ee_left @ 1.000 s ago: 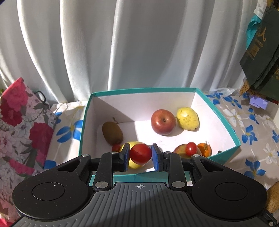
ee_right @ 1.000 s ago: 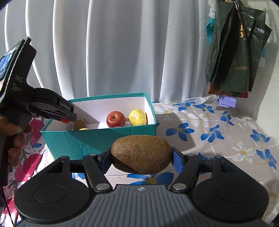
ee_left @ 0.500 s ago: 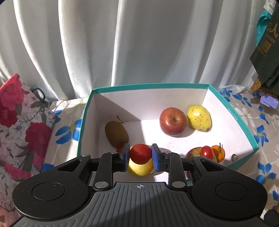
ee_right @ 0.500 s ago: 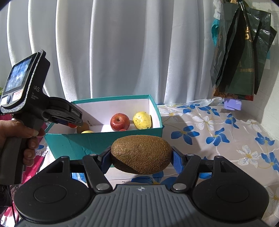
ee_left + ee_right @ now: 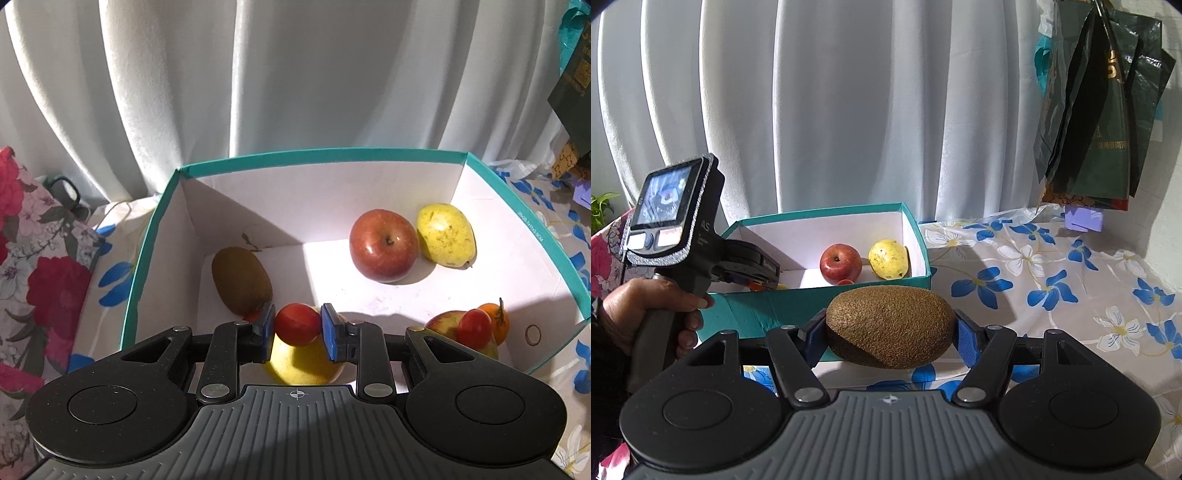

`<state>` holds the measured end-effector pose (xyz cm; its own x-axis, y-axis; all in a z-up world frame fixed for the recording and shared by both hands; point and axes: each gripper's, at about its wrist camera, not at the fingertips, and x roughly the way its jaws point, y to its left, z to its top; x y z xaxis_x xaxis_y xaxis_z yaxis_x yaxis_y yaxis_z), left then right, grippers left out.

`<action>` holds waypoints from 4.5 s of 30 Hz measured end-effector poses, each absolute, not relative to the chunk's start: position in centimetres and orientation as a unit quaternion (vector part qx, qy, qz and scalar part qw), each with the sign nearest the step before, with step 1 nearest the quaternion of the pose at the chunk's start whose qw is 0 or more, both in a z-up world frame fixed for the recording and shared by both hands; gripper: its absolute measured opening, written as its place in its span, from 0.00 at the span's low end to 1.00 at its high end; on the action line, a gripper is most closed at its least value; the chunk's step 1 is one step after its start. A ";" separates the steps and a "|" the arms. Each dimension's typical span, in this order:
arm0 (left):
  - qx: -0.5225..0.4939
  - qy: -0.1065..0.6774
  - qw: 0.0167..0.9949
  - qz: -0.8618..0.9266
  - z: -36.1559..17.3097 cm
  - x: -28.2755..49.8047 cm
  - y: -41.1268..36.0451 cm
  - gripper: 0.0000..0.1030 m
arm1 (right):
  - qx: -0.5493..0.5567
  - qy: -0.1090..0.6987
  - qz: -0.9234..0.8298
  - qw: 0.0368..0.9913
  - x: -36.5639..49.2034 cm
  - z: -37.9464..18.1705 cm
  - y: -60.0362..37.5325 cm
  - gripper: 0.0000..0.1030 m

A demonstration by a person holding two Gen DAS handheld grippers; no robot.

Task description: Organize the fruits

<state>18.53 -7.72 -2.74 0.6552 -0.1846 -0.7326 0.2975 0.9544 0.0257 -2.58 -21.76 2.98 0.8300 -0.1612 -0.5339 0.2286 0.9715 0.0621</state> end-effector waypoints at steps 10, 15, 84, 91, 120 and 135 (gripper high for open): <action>0.057 0.397 0.906 -0.135 -2.6 19.2 -7.4 0.60 | 0.061 0.266 -0.095 0.957 -1.9 3.2 -21.8 0.66; 0.032 0.373 0.915 -0.147 -0.7 18.3 -6.4 0.91 | 0.062 0.267 -0.093 0.957 -1.7 3.2 -21.9 0.66; 0.021 0.424 0.904 -0.043 0.4 9.5 0.7 0.98 | 0.000 0.349 0.043 0.936 14.2 -2.5 -18.7 0.66; 0.031 0.427 0.903 -0.050 0.3 9.4 0.3 0.98 | -0.005 0.357 0.052 0.933 14.3 -2.6 -18.4 0.68; 0.075 0.431 0.897 -0.064 0.9 8.3 -1.6 1.00 | -0.003 0.395 -0.048 0.918 4.7 1.3 -20.7 1.00; 0.111 0.496 0.858 -0.080 1.1 10.8 -3.3 1.00 | -0.057 0.495 -0.093 0.862 7.6 0.8 -20.5 1.00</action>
